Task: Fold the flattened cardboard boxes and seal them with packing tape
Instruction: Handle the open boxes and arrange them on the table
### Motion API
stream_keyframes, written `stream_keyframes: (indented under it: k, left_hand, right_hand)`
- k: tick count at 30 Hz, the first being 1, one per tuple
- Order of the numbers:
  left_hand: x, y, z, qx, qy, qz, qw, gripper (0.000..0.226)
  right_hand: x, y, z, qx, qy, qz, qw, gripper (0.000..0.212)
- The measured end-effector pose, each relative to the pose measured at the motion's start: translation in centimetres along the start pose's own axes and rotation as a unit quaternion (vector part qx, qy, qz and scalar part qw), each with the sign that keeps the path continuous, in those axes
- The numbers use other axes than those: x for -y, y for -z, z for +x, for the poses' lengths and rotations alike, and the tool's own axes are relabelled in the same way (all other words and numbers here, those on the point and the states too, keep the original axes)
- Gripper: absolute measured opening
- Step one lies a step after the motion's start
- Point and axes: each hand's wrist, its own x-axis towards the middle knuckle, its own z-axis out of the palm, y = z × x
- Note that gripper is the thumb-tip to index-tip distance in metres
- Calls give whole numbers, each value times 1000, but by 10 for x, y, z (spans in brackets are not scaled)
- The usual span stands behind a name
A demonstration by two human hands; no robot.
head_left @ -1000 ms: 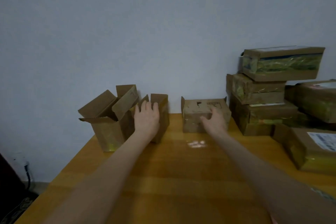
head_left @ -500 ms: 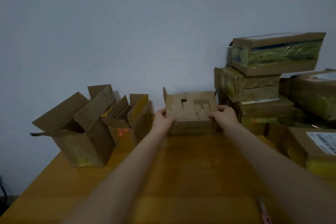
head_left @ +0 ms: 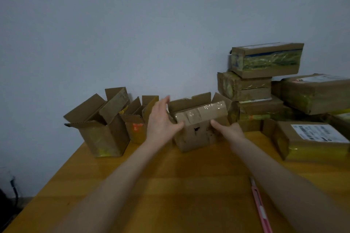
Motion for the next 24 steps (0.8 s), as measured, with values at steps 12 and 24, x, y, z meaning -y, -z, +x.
stream_keyframes:
  k: [12, 24]
  left_hand:
    - [14, -9, 30, 111, -168, 251, 947, 36]
    - [-88, -34, 77, 12, -83, 104, 991, 48]
  right_hand:
    - [21, -68, 15, 150, -10, 61, 987, 38]
    - [78, -7, 20, -82, 263, -81, 958, 29]
